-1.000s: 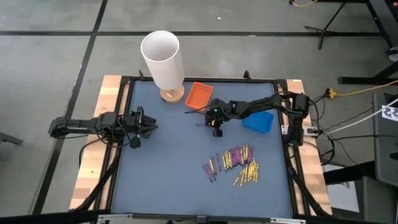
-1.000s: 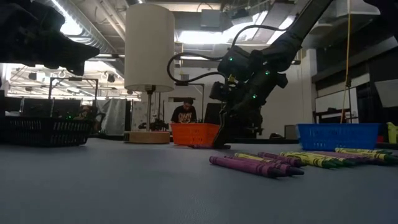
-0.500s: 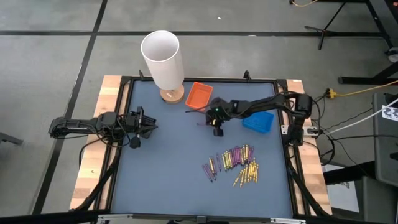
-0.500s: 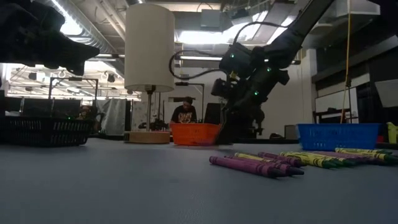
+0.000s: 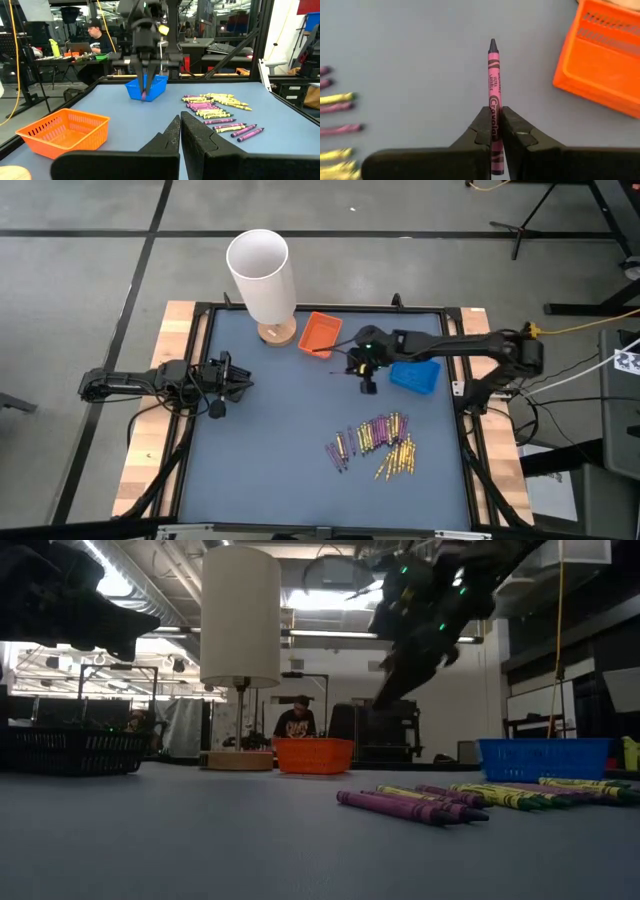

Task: Sort crayons
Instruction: Put the violet crayon into the blue basket, then put the yellow crayon into the orange basket

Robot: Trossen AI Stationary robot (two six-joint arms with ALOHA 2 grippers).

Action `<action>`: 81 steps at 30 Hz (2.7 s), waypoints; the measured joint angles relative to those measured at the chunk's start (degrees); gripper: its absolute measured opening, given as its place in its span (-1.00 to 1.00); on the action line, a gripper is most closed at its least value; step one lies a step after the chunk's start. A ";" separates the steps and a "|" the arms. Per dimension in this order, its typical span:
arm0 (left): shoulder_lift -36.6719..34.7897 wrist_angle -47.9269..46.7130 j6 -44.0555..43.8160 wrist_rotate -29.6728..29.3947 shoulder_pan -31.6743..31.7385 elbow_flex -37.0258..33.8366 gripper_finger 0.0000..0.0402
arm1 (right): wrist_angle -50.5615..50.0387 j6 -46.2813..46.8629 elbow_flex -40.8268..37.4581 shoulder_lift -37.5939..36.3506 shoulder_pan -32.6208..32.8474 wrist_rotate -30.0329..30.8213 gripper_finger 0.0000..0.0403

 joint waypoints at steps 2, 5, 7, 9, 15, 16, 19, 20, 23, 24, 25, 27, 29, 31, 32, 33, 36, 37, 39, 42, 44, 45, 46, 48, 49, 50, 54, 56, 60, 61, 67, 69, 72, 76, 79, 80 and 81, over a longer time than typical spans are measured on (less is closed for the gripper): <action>-0.01 0.00 0.00 0.00 0.01 0.00 -1.00 | -5.18 0.02 0.03 -3.23 0.00 0.85 -0.91; -0.02 0.00 0.02 0.00 0.00 0.00 -1.00 | -12.55 2.40 0.05 -7.84 0.00 1.08 -0.91; -0.01 0.01 0.02 0.00 0.00 0.00 -1.00 | -17.71 4.54 0.05 -10.55 0.00 1.42 -0.91; -0.02 0.00 0.02 0.00 0.00 0.00 -1.00 | -22.73 6.33 0.05 -13.03 0.02 2.42 -0.91; -0.02 0.00 0.04 0.00 0.00 0.00 -1.00 | -36.98 10.32 0.05 -17.09 0.00 6.74 -0.91; -0.02 0.02 0.04 0.00 0.00 0.00 -1.00 | -38.99 10.51 0.05 -17.30 0.00 7.71 -0.91; -0.02 0.01 0.04 0.00 0.01 0.00 -1.00 | -44.49 10.52 0.05 -17.43 0.00 10.90 -0.91; -0.02 0.00 0.04 0.00 0.00 0.00 -1.00 | -45.75 10.52 0.05 -17.43 0.00 11.92 -0.91; -0.02 0.00 0.04 0.00 0.00 0.00 -1.00 | -48.45 10.50 0.05 -17.43 0.00 14.81 -0.91; -0.02 0.01 0.02 0.00 0.01 0.00 -1.00 | -48.90 10.52 0.05 -17.43 0.00 15.40 -0.91; -0.02 0.00 0.02 0.00 0.00 0.00 -1.00 | -49.20 10.49 0.05 -17.43 0.00 15.97 -0.91; -0.02 0.01 0.02 0.00 0.00 0.00 -1.00 | -49.47 10.52 0.05 -17.43 0.00 16.83 -0.91; -0.02 0.02 0.01 0.00 0.00 0.00 -1.00 | -49.40 10.51 0.05 -17.43 0.00 17.29 -0.91; -0.02 0.02 0.00 0.00 0.02 0.00 -1.00 | -49.41 10.50 0.05 -17.43 0.00 17.32 -0.91; -0.02 0.00 0.00 0.00 0.02 0.00 -1.00 | -49.42 10.50 0.05 -17.43 0.00 17.32 -0.91; -0.02 0.02 0.02 0.00 0.00 0.00 -1.00 | -49.41 10.50 0.05 -17.43 0.00 17.32 -0.91; -0.02 0.02 0.00 0.00 0.00 0.00 -1.00 | -49.44 10.50 0.05 -17.43 0.00 17.34 -0.86; -0.02 0.02 0.00 0.00 0.00 0.00 -1.00 | -49.44 10.50 0.05 -17.43 0.00 17.35 -0.83; -0.02 0.00 0.00 0.00 0.00 0.00 -1.00 | -49.44 10.50 0.05 -17.43 0.00 17.35 -0.73; -0.02 0.01 0.00 0.00 0.02 0.00 -1.00 | -49.44 10.50 0.05 -17.43 0.00 17.39 -0.57; -0.02 0.01 -0.02 0.00 0.01 0.00 -1.00 | -49.44 10.50 0.05 -17.43 0.00 17.39 -0.48; -0.02 0.01 -0.02 0.00 0.01 0.00 -1.00 | -49.44 10.50 0.05 -17.43 0.00 17.39 -0.44; -0.02 0.01 -0.02 0.00 0.01 0.00 -1.00 | -49.44 10.50 0.05 -17.43 0.00 17.39 -0.41; -0.02 0.02 -0.02 0.00 0.00 0.00 -1.00 | -49.44 10.50 0.05 -17.41 0.00 17.39 -0.35; -0.02 0.00 -0.02 0.00 0.00 0.00 -1.00 | -49.44 10.50 0.05 -17.41 0.00 17.39 -0.34; -0.02 0.02 -0.04 0.00 0.00 0.00 -1.00 | -49.44 10.50 0.05 -17.41 0.00 17.39 -0.32; -0.02 0.01 -0.04 0.00 0.00 0.00 -1.00 | -49.41 10.50 0.05 -17.41 0.00 16.83 -0.31; -0.02 0.01 -0.07 0.00 0.00 0.00 -1.00 | -49.35 11.62 0.05 -17.41 0.00 15.60 -0.31; -0.02 0.02 -0.08 0.00 0.00 0.00 -1.00 | -49.19 18.82 0.05 -17.41 0.00 12.27 -0.31; -0.02 0.02 -0.09 0.00 0.00 0.00 -1.00 | -49.17 21.09 0.05 -17.41 0.00 11.27 -0.30; -0.02 0.00 -0.20 0.00 0.01 0.00 -1.00 | -49.17 34.24 0.05 -17.41 0.00 4.48 -0.30; -0.02 0.00 -0.20 0.00 0.02 0.00 -1.00 | -49.17 38.18 0.05 -17.41 0.02 2.63 -0.30; -0.02 0.01 -0.17 0.00 0.01 0.00 -1.00 | -49.17 43.77 0.05 -17.41 0.07 0.21 -0.30; -0.02 0.00 -0.17 0.00 0.00 0.00 -1.00 | -49.12 48.62 0.05 -17.41 2.32 -1.84 -0.30; -0.02 0.00 -0.15 0.00 0.02 0.00 -1.00 | -48.93 52.09 0.05 -17.39 6.42 -1.95 -0.30; -0.02 0.00 -0.14 0.00 0.02 0.00 -1.00 | -48.92 53.77 0.05 -17.40 7.95 -1.98 -0.30; -0.02 0.00 -0.06 0.00 0.02 0.00 -1.00 | -48.88 55.86 0.05 -17.40 9.58 -1.96 -0.30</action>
